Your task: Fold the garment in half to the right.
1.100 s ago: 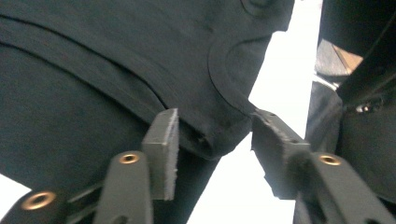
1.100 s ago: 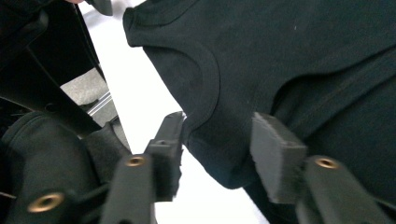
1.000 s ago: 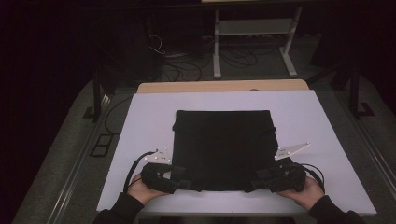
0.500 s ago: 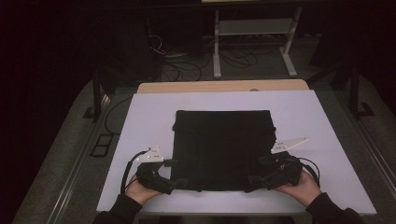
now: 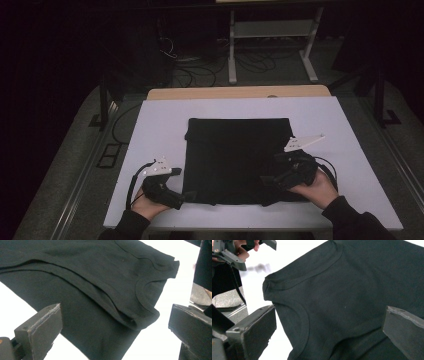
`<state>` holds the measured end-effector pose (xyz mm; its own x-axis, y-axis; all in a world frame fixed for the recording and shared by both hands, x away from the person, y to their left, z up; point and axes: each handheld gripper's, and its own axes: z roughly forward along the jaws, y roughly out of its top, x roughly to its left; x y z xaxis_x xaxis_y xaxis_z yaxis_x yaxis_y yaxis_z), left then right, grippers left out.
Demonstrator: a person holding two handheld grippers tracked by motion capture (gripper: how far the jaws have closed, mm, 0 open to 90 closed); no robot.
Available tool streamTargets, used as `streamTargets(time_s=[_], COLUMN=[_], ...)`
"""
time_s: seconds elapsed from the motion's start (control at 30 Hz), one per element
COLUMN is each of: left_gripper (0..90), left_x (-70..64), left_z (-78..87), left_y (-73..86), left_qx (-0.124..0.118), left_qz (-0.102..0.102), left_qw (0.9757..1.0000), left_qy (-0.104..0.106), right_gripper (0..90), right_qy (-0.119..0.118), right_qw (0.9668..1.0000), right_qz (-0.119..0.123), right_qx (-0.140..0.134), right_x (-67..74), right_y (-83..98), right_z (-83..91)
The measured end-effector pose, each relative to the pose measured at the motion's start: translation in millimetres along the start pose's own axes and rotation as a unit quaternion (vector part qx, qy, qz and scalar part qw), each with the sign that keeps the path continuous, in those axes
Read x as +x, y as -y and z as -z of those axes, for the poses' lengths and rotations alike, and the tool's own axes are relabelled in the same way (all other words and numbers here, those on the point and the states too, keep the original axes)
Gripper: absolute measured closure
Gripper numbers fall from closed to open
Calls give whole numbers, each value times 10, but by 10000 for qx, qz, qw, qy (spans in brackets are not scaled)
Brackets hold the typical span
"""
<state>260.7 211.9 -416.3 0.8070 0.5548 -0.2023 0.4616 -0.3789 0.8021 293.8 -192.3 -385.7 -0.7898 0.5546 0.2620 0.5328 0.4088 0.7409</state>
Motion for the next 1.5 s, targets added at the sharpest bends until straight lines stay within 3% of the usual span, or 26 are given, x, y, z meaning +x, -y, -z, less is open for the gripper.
streamTargets(time_s=[0.63, 0.9, 1.5], left_gripper=[0, 0, 0], left_x=[69, 72, 30], left_z=[40, -33, -126], left_y=[97, 140, 219], left_qx=[246, 538, 891], left_qz=[-30, -106, -307], left_qw=[9990, 9980, 9955], left_qy=[-371, -313, -135], right_gripper=[0, 0, 0], right_qy=[121, 221, 318], right_qw=[9997, 9993, 9988], right_qz=[190, 289, 373], right_qx=[-101, -25, -61], right_x=[-142, -210, -361], right_y=[-460, -662, -1063], right_z=[-199, -272, -526])
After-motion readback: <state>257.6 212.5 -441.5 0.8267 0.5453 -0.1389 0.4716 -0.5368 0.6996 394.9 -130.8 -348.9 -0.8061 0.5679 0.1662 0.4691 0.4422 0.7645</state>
